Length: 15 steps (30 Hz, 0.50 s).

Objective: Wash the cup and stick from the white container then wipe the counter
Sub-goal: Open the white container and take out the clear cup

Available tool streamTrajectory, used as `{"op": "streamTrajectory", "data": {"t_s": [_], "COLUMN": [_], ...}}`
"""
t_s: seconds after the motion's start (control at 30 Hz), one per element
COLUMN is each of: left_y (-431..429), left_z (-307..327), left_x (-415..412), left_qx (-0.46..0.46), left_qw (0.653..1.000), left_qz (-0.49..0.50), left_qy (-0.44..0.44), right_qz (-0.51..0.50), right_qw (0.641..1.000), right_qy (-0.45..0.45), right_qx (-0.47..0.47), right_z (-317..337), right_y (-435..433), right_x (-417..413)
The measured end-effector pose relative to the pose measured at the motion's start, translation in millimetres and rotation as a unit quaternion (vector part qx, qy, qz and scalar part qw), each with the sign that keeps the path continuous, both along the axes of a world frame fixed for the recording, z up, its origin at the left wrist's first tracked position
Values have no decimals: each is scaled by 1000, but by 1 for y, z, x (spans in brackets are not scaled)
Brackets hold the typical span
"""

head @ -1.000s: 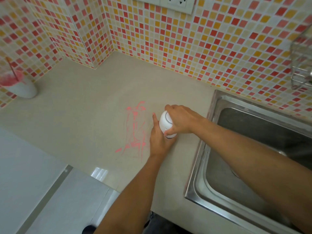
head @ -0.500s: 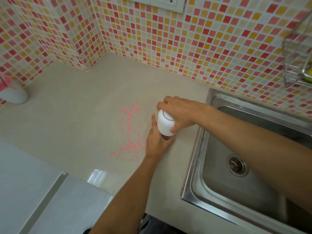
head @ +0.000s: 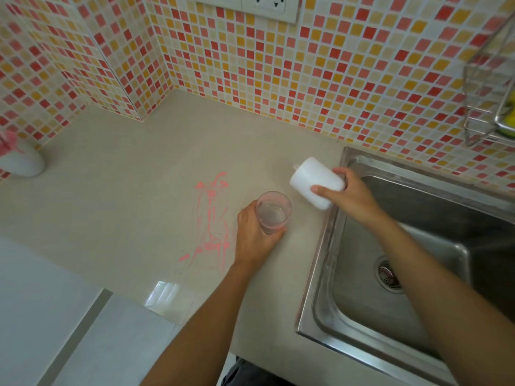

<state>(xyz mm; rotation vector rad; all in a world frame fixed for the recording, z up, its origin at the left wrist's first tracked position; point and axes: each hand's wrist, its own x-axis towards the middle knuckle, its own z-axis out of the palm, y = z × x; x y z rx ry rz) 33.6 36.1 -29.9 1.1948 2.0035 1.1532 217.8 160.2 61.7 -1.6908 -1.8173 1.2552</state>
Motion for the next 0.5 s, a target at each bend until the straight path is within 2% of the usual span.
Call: {"op": "streamTrajectory", "data": {"t_s": [0.1,0.27,0.5], "left_y": [-3,-11,-13], "left_z": [3,5,8], "left_x": [-1,-7,-12], "left_qx": [-1,-10,0], "left_qw": [1000,1000,1000], "left_qz": [5,15,0], "left_qy": [-11,-18,-10], "right_qz": [-38,-51,-32], "right_qw": [998,994,995], "right_qy": [49,95,83], "right_qx": [-17,5,34], "right_z": [-37,-58,-67], "right_y": [-21,-44,-49], "right_x": [3,-9,-12]}}
